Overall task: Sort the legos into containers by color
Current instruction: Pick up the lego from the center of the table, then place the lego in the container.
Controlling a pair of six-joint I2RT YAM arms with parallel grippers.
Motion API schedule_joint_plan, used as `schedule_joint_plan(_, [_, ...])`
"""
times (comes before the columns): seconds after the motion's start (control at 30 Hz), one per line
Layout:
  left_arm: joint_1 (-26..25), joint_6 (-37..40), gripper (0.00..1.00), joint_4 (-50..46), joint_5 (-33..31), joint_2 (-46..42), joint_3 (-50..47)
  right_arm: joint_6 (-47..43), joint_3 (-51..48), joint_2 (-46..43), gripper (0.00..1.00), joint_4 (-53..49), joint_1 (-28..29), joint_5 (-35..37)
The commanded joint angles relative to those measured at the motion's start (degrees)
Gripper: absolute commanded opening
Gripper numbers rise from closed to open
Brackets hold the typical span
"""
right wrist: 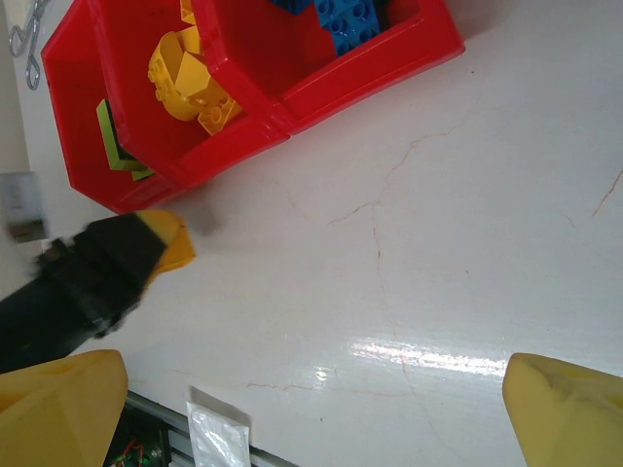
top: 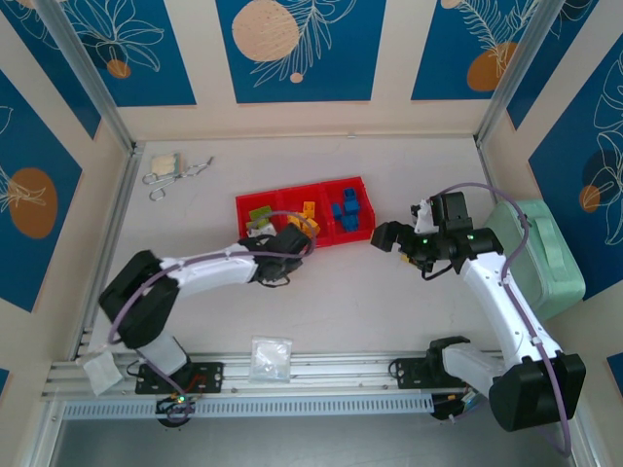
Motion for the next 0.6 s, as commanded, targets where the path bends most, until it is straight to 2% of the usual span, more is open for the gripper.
schedule_joint_plan(0.0, [-0.11,10.85,0.19,-0.68,-4.85,-5.98,5.99,-0.13,2.54,-0.99,0.99,-1.28,-0.46,-1.44])
schedule_joint_plan(0.1, [2.56,18.05,0.21,-1.71,-4.35,-4.80,12.06,0.46,3.41,-1.12,0.99,-1.01,-0.39,-1.35])
schedule_joint_plan(0.17, [5.60,21.17,0.23,-2.29,-0.22,-1.09,16.83,0.65,3.93,-0.97,0.99,-1.06,-0.42,-1.35])
schedule_joint_plan(0.3, [9.09,24.11,0.26,-4.71,5.46,8.05,26.27,0.42,4.29,-1.18,0.99,-1.78,-0.39,-1.38])
schedule_joint_plan(0.57, [10.23,25.84,0.30,-8.33,9.05,23.13,41.10,-2.35,1.87,-7.98,0.99,-7.37,-2.53,-0.76])
